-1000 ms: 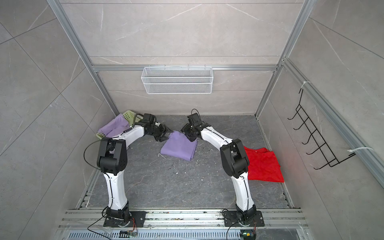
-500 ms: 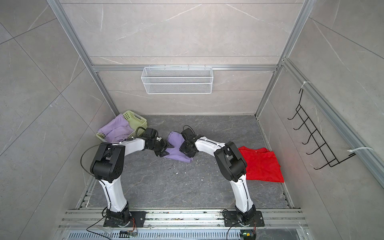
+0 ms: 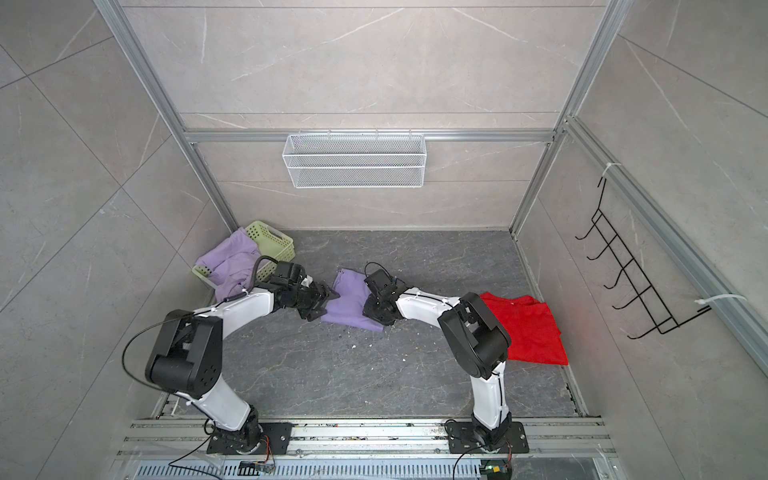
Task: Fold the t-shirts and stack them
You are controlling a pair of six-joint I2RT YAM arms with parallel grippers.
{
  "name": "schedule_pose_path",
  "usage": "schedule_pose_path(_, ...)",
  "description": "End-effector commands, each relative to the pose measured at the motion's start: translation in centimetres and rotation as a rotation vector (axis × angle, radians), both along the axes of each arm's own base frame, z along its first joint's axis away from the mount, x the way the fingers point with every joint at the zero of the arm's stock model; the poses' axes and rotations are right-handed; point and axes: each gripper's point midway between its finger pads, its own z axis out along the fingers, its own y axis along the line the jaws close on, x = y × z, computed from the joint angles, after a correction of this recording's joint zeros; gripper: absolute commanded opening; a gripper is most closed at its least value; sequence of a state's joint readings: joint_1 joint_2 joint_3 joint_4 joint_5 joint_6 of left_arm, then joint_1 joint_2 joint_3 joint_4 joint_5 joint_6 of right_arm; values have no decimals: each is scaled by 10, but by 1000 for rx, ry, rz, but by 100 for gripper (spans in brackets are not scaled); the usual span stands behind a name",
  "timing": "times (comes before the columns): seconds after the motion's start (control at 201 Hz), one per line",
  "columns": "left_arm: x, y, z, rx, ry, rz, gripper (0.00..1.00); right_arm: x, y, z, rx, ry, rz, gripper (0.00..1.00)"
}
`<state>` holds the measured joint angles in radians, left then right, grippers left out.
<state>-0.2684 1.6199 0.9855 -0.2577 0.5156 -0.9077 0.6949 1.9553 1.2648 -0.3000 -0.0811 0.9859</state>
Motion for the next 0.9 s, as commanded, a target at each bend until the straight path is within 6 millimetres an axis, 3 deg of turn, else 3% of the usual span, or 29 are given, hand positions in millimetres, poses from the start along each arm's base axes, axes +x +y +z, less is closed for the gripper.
schedule_pose_path(0.0, -27, 9, -5, 32, 75, -2, 74, -27, -8, -8, -67, 56, 32, 48)
schedule_pose_path(0.105, -45, 6, -23, 2, 153, 15, 72, -31, -4, -2, -50, 9, 59, 59)
schedule_pose_path(0.229, -46, 6, -35, -13, 180, 41, 71, -29, -1, 14, -61, -105, 129, 74)
schedule_pose_path(0.563, -24, -12, -57, -100, 244, 79, 66, -26, -4, 59, -50, -302, 231, 81)
schedule_pose_path(0.622, -23, -13, -62, -100, 260, 80, 59, -26, -1, 67, -59, -336, 273, 81)
schedule_pose_path(0.737, -17, -20, -64, -124, 277, 65, 32, -28, 7, 79, -96, -398, 375, 84)
schedule_pose_path(0.891, -6, -29, -42, -155, 256, 19, 11, -35, 17, 75, -220, -472, 534, 88)
